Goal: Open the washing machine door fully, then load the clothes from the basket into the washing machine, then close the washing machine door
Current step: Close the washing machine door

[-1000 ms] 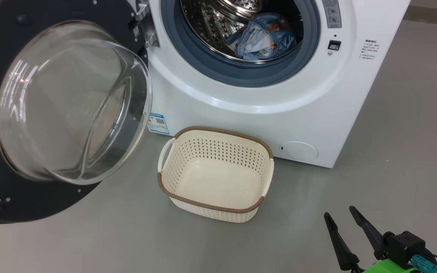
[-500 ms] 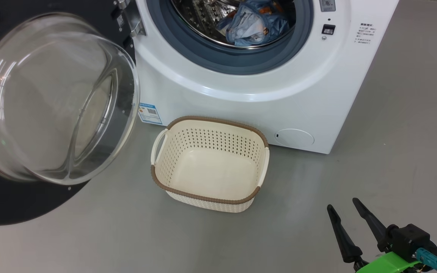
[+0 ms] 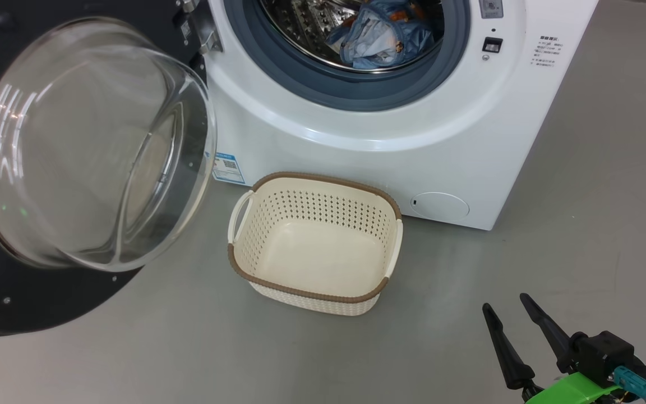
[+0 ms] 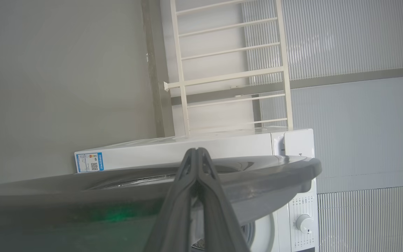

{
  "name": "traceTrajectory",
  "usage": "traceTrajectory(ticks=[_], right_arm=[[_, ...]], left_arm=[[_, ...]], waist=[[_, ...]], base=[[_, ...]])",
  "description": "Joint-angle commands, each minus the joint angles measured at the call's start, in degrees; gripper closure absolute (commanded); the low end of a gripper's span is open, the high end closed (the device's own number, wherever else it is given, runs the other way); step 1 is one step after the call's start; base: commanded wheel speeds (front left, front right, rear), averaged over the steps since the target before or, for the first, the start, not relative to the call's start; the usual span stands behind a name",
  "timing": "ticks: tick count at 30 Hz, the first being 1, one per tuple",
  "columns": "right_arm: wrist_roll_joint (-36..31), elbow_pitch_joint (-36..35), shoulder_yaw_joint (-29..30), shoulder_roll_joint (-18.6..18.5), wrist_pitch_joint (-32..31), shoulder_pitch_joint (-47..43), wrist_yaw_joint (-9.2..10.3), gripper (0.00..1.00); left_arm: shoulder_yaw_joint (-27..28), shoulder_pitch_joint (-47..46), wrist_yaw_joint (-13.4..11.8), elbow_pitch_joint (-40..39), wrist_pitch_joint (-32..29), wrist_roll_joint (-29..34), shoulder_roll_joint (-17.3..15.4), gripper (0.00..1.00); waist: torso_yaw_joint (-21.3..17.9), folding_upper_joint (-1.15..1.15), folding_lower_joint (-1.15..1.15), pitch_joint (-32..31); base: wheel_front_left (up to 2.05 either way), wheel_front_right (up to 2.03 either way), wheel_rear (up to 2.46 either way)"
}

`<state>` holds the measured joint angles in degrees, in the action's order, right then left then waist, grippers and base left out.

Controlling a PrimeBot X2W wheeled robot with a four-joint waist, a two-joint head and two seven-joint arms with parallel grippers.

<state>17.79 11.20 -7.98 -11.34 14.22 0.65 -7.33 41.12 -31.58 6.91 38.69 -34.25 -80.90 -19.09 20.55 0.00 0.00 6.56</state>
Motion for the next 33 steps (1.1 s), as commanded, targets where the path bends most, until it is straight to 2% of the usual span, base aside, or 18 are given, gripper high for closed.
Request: traceTrajectory(ticks=[1, 13, 22, 33], right_arm=[[0.24, -1.10, -1.28, -0.41, 0.17, 1.53, -0.16, 0.00], [1.12, -0.22, -1.81, -0.09, 0.31, 1.48, -0.16, 0.00], [1.45, 0.39, -1.75, 0.26, 0.52, 1.73, -0.16, 0.00], [1.71, 1.09, -1.88, 1.02, 0.71, 2.15, -0.16, 0.00]], left_arm=[[0.06, 0.76, 0.24, -1.90, -1.71, -0.69, -1.97, 1.00], [-1.29, 4.41, -3.04, -8.79, -10.37, -3.82, 0.77, 1.00], [-2.87, 7.22, -6.49, -16.45, -18.35, -7.31, 3.11, 1.00], [-6.98, 11.83, -13.21, -30.13, -28.01, -11.43, 8.08, 1.00]], waist=[[0.12, 0.00, 0.00, -0.14], [-0.01, 0.00, 0.00, -0.69], [-0.46, 0.00, 0.00, -0.61], [-1.73, 0.00, 0.00, -0.78]], base=[[0.00, 0.00, 0.00], [0.00, 0.00, 0.00], [0.00, 0.00, 0.00], [0.00, 0.00, 0.00]])
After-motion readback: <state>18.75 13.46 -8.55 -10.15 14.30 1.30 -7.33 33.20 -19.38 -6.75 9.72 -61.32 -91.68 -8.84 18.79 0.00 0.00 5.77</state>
